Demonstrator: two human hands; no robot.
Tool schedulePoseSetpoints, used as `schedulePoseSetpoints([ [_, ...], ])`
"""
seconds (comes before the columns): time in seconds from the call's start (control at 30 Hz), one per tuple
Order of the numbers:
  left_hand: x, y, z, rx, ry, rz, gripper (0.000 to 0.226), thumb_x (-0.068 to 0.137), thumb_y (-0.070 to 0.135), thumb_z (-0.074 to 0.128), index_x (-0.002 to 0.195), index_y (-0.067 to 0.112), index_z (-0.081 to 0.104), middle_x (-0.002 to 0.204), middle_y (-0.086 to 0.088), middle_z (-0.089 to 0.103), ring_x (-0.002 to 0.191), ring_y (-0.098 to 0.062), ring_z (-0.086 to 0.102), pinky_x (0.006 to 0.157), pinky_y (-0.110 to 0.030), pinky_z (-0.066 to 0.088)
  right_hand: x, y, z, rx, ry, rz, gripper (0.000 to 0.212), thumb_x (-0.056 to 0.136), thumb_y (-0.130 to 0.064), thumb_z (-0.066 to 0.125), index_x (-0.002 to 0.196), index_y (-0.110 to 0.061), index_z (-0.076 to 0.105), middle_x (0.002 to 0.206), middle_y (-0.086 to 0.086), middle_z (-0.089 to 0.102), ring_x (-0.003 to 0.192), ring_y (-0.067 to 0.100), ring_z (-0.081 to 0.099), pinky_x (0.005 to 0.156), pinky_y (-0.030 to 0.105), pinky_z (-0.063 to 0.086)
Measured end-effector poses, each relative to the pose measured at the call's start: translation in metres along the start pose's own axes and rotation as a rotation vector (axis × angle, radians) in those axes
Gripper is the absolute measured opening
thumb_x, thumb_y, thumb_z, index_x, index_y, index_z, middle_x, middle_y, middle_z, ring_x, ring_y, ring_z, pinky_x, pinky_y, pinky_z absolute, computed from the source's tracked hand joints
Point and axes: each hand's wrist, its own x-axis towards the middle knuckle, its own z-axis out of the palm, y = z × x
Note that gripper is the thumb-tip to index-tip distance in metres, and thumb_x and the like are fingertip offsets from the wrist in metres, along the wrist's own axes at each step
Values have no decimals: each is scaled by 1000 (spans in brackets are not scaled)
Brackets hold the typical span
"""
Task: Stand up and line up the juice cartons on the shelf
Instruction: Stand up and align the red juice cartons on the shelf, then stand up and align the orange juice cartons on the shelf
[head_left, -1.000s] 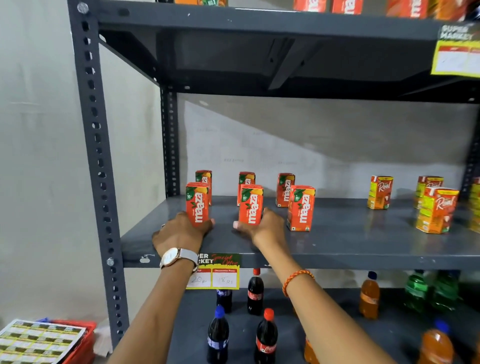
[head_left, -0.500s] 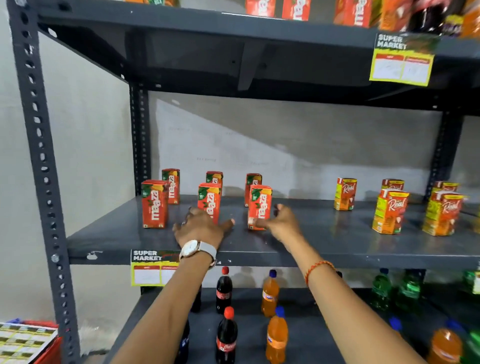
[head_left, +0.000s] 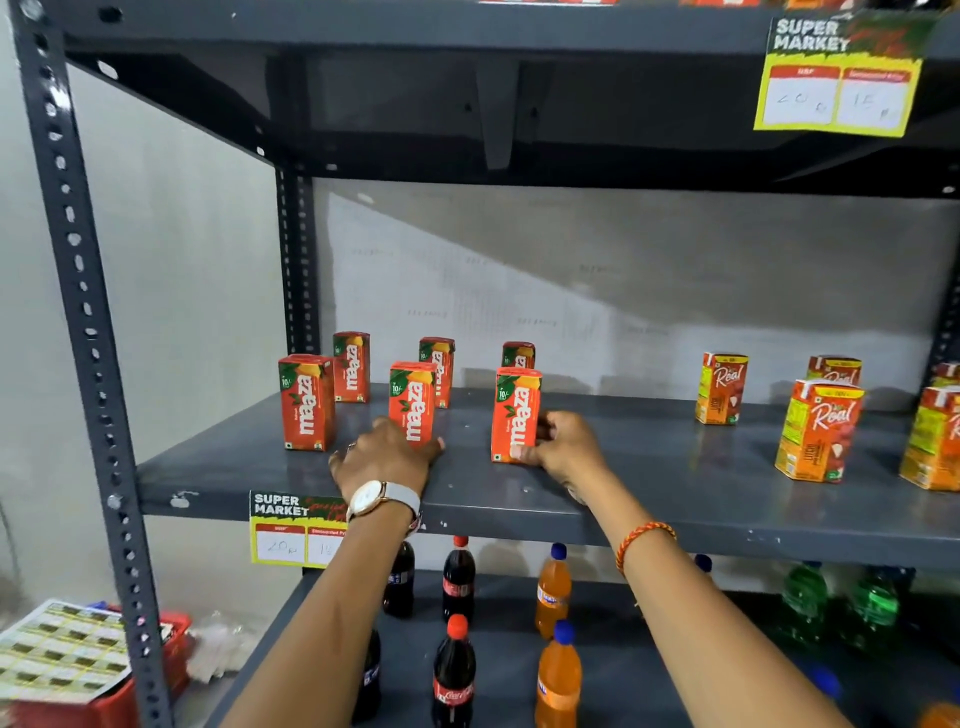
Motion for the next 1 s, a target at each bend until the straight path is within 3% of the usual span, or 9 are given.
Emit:
schedulePoseSetpoints([
  [0.33,3,-2,4,25,3,5,65,75,62,58,113,9,51,114,-15,65,108,-32,59,101,-44,38,-6,-3,-1,-50,5,-4,46,76,-9,72,119,-3,57,125,13,63,115,27,60,101,42,46],
  [0.47,-1,-3,0,-40,-8,-12,87,69,67,61,126,6,37,119,-19,60,108,-37,58,94,-45,43,-18,-3,-8,9,-44,37,72,71,-20,77,133,-7,44,136,12,55,124,27,53,105,42,42],
  [0.53,-7,-5,-2,-116,96,33,97,66,65,66,131,3,31,115,-25,60,100,-43,59,84,-47,49,-30,3,-23,48,-17,38,86,68,-24,80,140,-8,36,138,12,51,125,26,52,103,37,43],
  [0.57,-13,-3,-3,-148,176,85,95,67,62,67,129,0,32,110,-29,61,95,-46,60,79,-49,50,-37,9,-39,49,30,18,81,68,-25,80,137,-9,41,134,11,55,120,24,56,97,32,46],
  [0.63,-30,7,-3,-202,310,162,84,72,53,68,124,-5,36,104,-36,59,91,-51,58,73,-53,47,-52,26,-84,20,191,-66,52,71,-24,78,118,-9,62,114,6,67,99,17,64,82,21,49],
  [0.73,-67,50,-1,-314,380,225,77,78,43,67,130,-5,36,112,-37,56,99,-52,54,78,-54,44,-69,60,-173,-87,501,-157,14,77,-17,71,88,-8,74,87,5,72,78,12,63,63,7,42],
  [0.8,-100,96,12,-431,324,298,78,78,44,66,136,4,34,118,-30,57,104,-47,54,81,-51,44,-75,86,-229,-115,684,-157,11,78,-15,69,81,-4,72,80,9,72,71,17,62,57,8,43],
  [0.87,-135,146,34,-521,245,376,80,77,48,65,139,10,33,120,-25,59,107,-42,55,82,-46,45,-75,112,-270,-91,788,-126,13,77,-14,69,77,-1,68,76,15,70,67,22,60,59,22,47],
  [1.0,-198,250,88,-500,37,410,82,79,49,63,143,14,25,115,-23,62,104,-40,58,74,-42,47,-62,156,-331,-132,747,-83,28,70,-19,77,86,-1,63,77,11,61,75,26,58,60,25,35],
])
